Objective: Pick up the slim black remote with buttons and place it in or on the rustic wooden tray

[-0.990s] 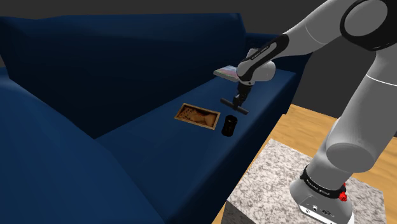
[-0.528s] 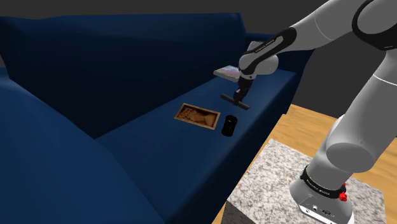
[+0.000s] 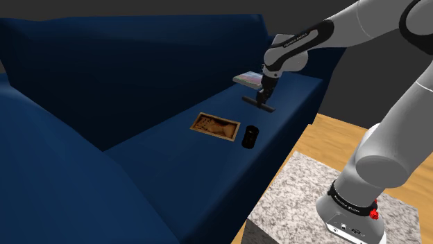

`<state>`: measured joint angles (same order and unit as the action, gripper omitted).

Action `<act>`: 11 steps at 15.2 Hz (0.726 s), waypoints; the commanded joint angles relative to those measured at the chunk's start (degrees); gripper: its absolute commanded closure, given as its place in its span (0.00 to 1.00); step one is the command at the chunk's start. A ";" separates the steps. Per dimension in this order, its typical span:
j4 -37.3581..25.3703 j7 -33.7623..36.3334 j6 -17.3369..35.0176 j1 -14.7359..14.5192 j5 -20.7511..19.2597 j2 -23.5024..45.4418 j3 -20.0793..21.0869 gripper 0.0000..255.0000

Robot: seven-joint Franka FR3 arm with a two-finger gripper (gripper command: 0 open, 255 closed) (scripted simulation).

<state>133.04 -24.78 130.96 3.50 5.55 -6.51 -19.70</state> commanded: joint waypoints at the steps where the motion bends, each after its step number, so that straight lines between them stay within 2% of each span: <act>1: -0.81 0.45 -1.54 0.05 -0.46 -0.78 0.09 1.00; 11: -5.49 2.31 -9.28 0.25 -2.16 -4.11 0.60 1.00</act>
<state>128.08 -22.66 122.48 3.74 3.51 -10.34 -19.16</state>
